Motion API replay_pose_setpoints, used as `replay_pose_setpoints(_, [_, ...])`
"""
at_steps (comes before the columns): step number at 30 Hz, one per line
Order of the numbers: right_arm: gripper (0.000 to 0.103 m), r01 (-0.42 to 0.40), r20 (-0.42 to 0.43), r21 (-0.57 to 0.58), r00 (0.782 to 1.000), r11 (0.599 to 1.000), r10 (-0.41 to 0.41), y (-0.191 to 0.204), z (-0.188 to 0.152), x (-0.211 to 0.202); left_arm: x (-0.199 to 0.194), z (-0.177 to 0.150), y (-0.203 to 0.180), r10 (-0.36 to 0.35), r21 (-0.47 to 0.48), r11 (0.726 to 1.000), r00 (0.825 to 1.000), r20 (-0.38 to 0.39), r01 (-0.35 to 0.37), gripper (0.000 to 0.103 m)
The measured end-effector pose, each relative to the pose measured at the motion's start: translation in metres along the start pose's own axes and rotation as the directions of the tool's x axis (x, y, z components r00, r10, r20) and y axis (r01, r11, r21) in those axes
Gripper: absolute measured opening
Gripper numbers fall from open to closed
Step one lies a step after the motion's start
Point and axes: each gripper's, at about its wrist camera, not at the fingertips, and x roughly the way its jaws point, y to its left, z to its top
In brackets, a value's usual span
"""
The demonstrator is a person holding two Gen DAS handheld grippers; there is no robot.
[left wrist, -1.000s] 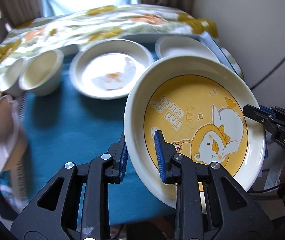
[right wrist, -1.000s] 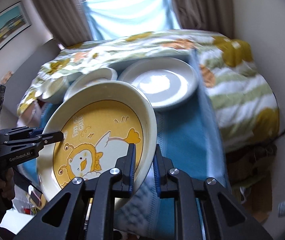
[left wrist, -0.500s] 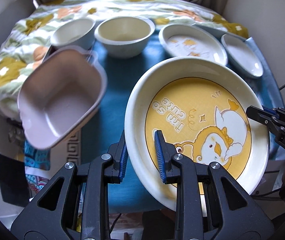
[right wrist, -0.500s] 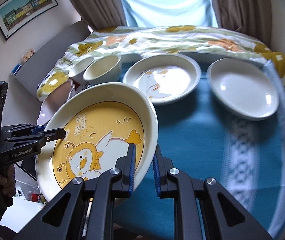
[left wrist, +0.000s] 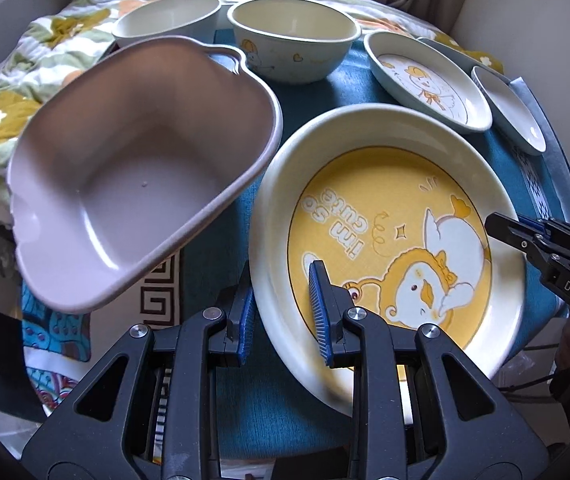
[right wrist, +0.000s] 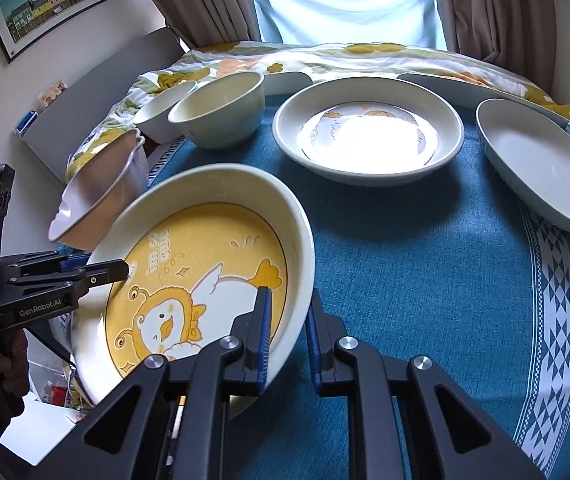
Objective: Organize plates and bowls
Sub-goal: 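Lift the yellow duck-print plate with the left gripper and carry it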
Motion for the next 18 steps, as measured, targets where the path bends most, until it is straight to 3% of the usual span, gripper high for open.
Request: replay_pose_setpoints(18, [0.015, -0.001, -0.034, 0.076, 0.999, 0.997, 0.004, -0.0038, 0.0009, 0.0016, -0.0035, 0.004, -0.006, 0.046, 0.021, 0.999, 0.999, 0.012, -0.047, 0.023])
